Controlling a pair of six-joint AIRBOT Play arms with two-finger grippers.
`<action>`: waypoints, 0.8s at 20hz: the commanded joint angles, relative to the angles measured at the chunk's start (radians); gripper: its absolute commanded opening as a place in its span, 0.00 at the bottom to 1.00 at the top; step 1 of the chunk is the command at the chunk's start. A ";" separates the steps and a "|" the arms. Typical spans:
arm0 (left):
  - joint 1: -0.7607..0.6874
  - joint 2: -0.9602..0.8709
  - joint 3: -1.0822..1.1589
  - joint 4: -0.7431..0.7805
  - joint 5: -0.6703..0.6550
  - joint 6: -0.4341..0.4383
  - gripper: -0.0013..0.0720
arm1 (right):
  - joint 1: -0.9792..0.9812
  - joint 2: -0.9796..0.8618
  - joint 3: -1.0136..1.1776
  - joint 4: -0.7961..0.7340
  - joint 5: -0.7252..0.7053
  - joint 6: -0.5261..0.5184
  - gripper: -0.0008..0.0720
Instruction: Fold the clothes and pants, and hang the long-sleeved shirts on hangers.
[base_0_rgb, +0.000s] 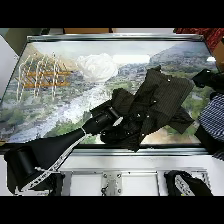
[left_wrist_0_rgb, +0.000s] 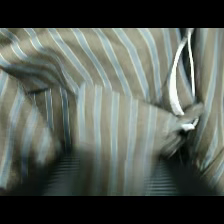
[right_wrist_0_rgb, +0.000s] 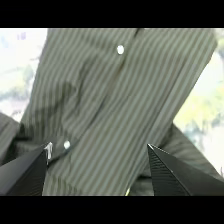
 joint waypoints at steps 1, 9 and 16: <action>0.014 -0.012 0.014 -0.018 0.019 -0.021 0.07 | 0.002 0.032 -0.092 0.001 0.027 -0.010 0.91; 0.185 0.036 0.189 -0.030 -0.069 -0.254 0.04 | 0.344 0.114 -0.483 0.009 0.119 0.373 0.91; 0.238 0.036 0.212 -0.030 -0.097 -0.304 0.04 | 0.665 0.032 -0.724 0.225 -0.316 0.601 0.91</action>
